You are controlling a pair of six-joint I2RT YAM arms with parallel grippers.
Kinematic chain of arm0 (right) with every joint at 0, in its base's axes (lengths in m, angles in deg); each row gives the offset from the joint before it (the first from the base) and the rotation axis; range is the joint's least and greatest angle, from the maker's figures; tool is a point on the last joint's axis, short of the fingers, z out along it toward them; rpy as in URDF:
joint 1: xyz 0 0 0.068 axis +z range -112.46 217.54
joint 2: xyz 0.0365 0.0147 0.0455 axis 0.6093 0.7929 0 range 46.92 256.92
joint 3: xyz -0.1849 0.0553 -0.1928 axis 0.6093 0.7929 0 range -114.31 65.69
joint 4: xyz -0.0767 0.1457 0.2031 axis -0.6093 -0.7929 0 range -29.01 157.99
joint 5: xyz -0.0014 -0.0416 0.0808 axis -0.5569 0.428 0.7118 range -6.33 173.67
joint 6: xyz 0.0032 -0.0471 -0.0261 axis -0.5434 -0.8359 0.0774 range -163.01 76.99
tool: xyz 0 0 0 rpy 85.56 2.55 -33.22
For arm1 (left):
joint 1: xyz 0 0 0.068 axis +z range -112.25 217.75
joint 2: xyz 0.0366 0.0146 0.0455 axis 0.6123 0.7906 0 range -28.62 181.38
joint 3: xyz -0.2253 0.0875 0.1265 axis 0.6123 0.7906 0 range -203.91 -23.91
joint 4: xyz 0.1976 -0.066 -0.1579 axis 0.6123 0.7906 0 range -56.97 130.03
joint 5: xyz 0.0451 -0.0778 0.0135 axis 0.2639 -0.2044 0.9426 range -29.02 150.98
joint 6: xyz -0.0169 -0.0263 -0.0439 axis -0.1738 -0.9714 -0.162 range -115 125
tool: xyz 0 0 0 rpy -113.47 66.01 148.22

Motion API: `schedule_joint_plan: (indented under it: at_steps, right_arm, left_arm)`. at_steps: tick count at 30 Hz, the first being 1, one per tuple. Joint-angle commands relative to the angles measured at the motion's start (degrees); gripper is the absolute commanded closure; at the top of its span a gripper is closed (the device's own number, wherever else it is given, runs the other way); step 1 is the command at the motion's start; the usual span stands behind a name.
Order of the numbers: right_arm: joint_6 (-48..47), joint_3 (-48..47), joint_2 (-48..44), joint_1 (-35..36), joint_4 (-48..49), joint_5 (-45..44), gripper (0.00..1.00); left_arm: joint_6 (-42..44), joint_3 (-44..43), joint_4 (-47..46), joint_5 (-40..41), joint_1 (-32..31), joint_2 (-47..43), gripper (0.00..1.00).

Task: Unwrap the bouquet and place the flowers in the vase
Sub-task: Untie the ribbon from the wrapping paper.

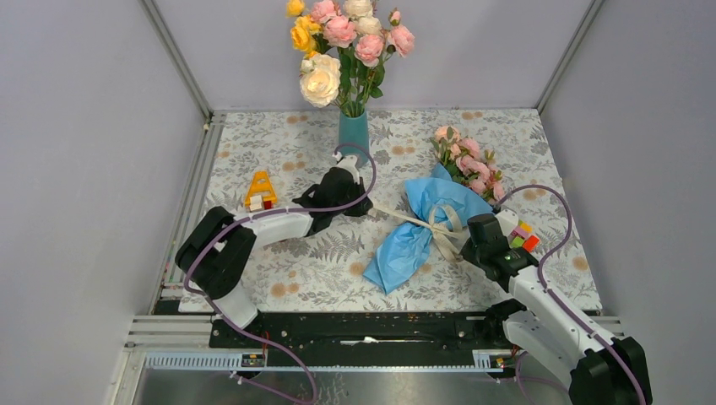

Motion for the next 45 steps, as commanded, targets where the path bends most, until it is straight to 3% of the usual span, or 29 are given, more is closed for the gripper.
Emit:
schedule_joint_plan:
  at_steps: [1,29,38,45]
  right_arm:
    - [1.23,0.01,-1.08,-0.71,-0.69,-2.59,1.0]
    - [-2.43,-5.63,-6.88,-1.07,-8.06,-9.42,1.0]
    - [-1.92,-4.35,-3.97,-1.27,-5.46,-6.32,1.0]
    - [-3.86,-7.73,-0.35,-1.54,-8.78,-9.56,1.0]
  left_arm:
    - [-0.33,1.15,-1.88,1.43,1.57,-3.7,1.0]
    - [-3.43,9.35,-3.23,3.74,10.67,-12.96,1.0]
    - [-4.23,10.5,-2.72,3.2,14.1,-15.16,1.0]
    - [-4.01,11.25,-2.09,2.92,15.67,-16.85,1.0]
